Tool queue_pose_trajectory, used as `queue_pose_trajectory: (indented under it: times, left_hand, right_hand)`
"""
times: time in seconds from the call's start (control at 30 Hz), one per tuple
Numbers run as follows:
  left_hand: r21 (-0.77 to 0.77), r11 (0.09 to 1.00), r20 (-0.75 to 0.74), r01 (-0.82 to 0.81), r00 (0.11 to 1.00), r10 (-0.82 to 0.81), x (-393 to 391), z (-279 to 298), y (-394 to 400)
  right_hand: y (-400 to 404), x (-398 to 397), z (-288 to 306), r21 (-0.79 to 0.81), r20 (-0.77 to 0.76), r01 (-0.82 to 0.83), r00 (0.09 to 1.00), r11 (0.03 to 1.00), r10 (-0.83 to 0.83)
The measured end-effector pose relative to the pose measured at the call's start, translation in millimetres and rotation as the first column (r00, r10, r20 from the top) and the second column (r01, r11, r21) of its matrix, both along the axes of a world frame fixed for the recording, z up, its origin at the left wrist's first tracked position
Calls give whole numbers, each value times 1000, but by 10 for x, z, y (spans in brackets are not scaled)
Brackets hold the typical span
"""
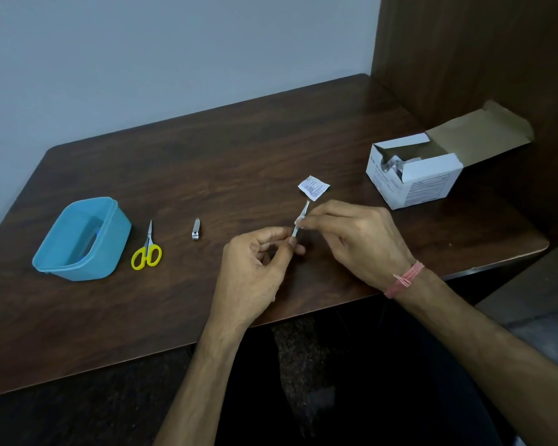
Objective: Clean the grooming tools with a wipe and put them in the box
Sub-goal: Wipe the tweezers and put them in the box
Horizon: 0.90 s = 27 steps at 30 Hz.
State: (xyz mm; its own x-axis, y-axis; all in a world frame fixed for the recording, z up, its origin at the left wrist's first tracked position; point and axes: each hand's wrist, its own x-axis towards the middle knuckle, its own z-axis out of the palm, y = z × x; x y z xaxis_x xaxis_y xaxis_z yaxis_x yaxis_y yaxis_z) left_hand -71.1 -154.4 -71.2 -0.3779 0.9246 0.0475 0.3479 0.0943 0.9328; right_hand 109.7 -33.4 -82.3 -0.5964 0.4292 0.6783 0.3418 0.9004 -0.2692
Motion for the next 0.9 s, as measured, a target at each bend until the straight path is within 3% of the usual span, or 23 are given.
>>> queue_pose_trajectory:
  times: [0.07,0.2,0.43,0.6,0.8,0.9]
  left_hand:
    - [3,1000,12,13,1000,-13,-4,10,-3]
    - [27,999,0,30,1000,-30,-23,29,-7]
    - [38,999,-6,14,1000,-14,-28,2,10]
    - [13,1000,19,-4,1000,4,-11,42,-8]
    - [24,1000,23,-8,1000,7,0,67,-12]
    - [14,1000,33,-16,999,16,15,84,-12]
  right_hand:
    - [18,3,6,-25,-27,39,999,999,-39]
    - [-32,2,5,11,26,-79,997,997,79]
    - [-25,-17,20,10,23,-116,993,993,116]
    - [-10,2,14,0,-24,-20,1000,1000,20]
    - [-29,12,13,11,19,-85,996,996,85]
    - [6,-2,-4,-29,-72,7,997,1000,-10]
